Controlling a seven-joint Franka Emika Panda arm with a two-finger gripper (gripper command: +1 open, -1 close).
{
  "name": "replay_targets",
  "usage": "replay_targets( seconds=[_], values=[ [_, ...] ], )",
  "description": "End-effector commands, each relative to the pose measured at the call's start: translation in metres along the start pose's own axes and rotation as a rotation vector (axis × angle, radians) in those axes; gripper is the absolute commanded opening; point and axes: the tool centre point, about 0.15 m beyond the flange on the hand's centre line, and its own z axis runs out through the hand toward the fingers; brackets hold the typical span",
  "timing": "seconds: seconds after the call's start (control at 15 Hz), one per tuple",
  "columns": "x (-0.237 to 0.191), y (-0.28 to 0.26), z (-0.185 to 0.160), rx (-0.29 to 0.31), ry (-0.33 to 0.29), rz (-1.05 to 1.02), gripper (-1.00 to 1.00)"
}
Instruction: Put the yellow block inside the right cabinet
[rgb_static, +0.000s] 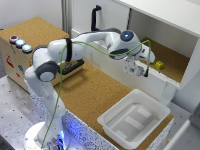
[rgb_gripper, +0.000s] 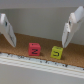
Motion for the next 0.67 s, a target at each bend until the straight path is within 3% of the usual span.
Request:
replay_targets(
  seconds=[0.0, 0.07, 0.13, 0.33, 0.4, 0.6],
  values=[
    [-0.003, -0.01, 0.004, -0.096, 0.0, -0.008, 1.0],
    [-0.003, -0.002, 0.0, -0.009, 0.013, -0.004, 1.0],
    [-0.011, -0.009, -0.004, 0.001, -0.001, 0.014, 1.0],
    [-0.022, -0.024, -0.035, -0.02, -0.06, -0.015, 1.0],
    [-0.023, -0.027, -0.045, -0.052, -0.11, -0.013, 1.0],
    [-0.028, -0.053, -0.076, -0.07, -0.27, -0.001, 1.0]
  ],
)
